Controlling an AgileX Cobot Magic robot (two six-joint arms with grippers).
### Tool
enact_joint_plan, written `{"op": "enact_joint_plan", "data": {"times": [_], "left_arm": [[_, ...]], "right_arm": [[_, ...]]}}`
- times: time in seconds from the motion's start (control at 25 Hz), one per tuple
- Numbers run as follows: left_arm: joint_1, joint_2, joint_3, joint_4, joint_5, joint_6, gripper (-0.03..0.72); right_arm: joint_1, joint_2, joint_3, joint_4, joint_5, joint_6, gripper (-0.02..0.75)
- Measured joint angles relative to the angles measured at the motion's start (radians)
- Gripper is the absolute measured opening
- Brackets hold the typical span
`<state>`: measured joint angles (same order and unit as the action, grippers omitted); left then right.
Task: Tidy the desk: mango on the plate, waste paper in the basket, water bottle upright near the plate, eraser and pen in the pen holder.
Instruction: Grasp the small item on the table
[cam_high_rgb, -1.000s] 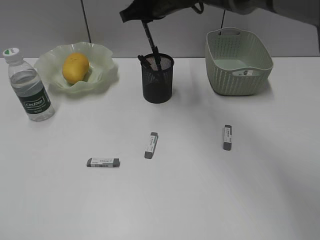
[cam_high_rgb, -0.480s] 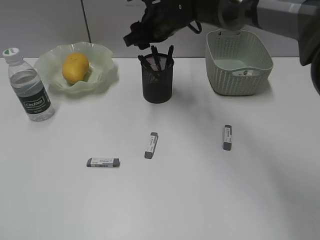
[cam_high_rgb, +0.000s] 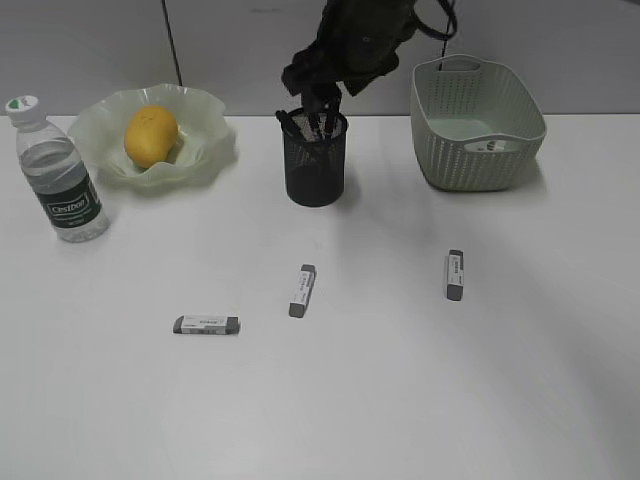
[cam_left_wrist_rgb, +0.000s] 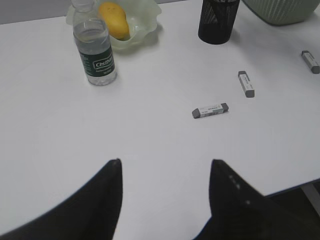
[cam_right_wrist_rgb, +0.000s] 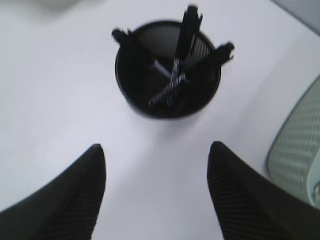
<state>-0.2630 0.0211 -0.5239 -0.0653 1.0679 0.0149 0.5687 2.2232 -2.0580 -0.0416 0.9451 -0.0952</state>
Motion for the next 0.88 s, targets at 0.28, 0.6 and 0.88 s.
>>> {"op": "enact_joint_plan", "data": {"times": [0.28,0.6,0.88], "left_arm": [[0.0,0.0,0.0,0.0,0.0,0.0,0.426],[0.0,0.0,0.0,0.0,0.0,0.0,0.426],[0.0,0.0,0.0,0.0,0.0,0.0,0.426]], "right_arm": [[-0.044,-0.162,0.11,0.087,0.192,0.009,0.51],[-0.189,-0.466,0.47,0.143,0.153,0.027,0.51],[-0.341,-0.801,0.888,0.145,0.049,0.035,0.51]]}}
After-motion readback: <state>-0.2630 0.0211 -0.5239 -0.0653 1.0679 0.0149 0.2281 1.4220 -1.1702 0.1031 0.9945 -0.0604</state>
